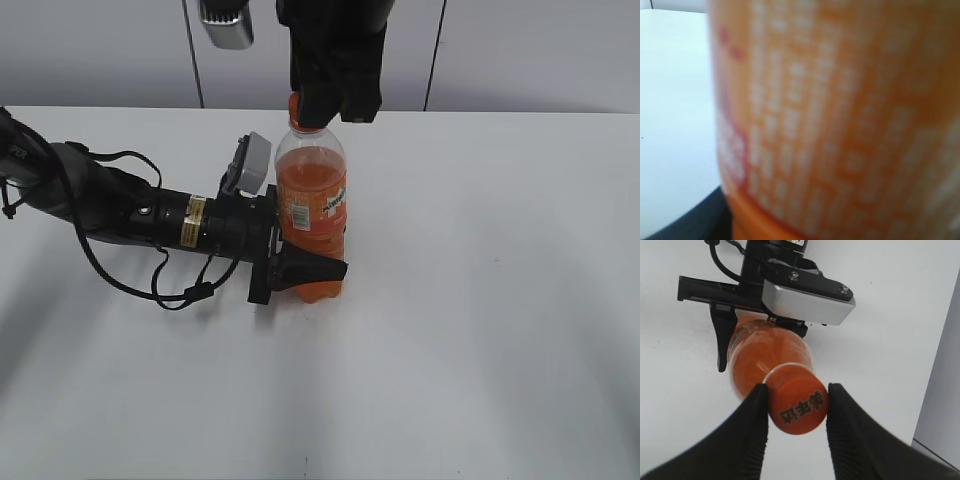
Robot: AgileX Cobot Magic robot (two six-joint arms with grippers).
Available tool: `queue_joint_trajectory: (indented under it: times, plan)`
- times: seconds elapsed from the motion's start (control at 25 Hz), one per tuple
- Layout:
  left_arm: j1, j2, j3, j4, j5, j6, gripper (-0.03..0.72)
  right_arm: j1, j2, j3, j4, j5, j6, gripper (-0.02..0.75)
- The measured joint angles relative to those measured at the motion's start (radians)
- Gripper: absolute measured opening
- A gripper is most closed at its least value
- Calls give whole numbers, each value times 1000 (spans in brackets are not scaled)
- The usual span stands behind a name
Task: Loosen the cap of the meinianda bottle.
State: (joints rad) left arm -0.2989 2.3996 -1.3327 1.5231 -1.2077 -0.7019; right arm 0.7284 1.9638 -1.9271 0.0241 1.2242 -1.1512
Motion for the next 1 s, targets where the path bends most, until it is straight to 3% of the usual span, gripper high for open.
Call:
queue_joint_trajectory:
  times: [1.0]
  plan:
    - [0, 0, 0, 1, -1, 2, 410, 0, 0, 0, 18, -2, 5, 302]
